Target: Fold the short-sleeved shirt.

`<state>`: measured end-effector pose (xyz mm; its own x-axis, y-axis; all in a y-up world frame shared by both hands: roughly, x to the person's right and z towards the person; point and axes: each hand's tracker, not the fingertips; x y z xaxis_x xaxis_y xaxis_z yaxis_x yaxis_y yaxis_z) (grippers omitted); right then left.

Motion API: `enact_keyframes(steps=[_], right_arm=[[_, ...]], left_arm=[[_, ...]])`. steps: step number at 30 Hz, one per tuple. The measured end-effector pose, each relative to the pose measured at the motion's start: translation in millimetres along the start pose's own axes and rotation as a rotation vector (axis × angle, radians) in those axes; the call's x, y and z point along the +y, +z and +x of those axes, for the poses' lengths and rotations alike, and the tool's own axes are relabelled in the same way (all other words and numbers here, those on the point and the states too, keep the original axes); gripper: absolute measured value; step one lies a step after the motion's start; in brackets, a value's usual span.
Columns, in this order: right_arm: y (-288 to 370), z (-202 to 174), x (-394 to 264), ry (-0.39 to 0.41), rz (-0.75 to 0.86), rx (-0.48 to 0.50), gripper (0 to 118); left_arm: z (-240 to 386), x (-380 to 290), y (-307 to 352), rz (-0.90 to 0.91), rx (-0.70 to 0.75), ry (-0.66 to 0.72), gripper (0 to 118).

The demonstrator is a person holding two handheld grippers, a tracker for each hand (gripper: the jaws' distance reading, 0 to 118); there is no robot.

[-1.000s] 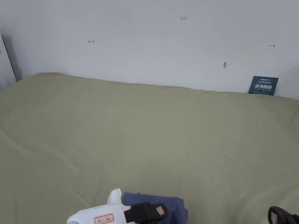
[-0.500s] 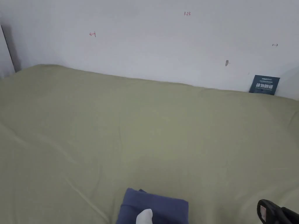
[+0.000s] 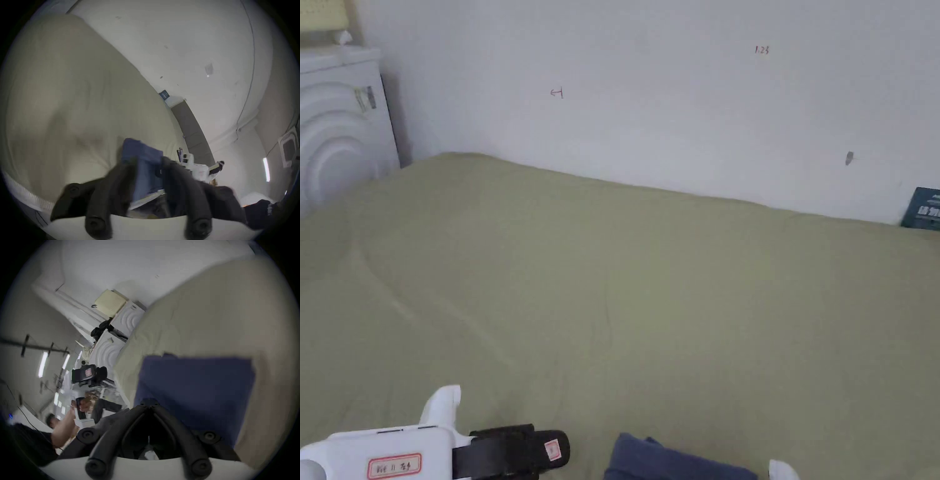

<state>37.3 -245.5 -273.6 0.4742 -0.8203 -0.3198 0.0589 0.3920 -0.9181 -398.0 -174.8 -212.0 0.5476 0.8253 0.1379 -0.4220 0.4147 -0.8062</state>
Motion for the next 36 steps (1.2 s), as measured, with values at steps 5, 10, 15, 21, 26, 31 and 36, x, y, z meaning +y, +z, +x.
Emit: enact_keyframes(steps=[5,10,15,21,26,31,36], right_arm=[[11,44,-14,-0.147,0.027,0.055,0],[26,49,-20,-0.105,0.045,0.03,0],[24,39,-15,-0.035,0.021,-0.005,0],[25,38,-21,0.024,0.037,-0.025,0],[28,30,-26,0.037,0.077,-0.046,0],[35,2,-35,0.226,0.171,-0.21,0],[51,-23,-43,0.226,0.265,-0.203,0]], left_arm=[[-20,-8,-21,-0.055,-0.012,0.068,100],[-20,-11,-61,-0.188,0.02,0.01,100],[-15,-32,-121,-0.268,0.083,-0.032,101],[-2,-35,-147,-0.318,0.032,0.076,33],[-12,-33,-139,-0.328,0.078,0.067,31],[-1,-10,-123,-0.383,0.063,-0.096,31],[-34,59,-49,-0.296,0.152,-0.143,31]])
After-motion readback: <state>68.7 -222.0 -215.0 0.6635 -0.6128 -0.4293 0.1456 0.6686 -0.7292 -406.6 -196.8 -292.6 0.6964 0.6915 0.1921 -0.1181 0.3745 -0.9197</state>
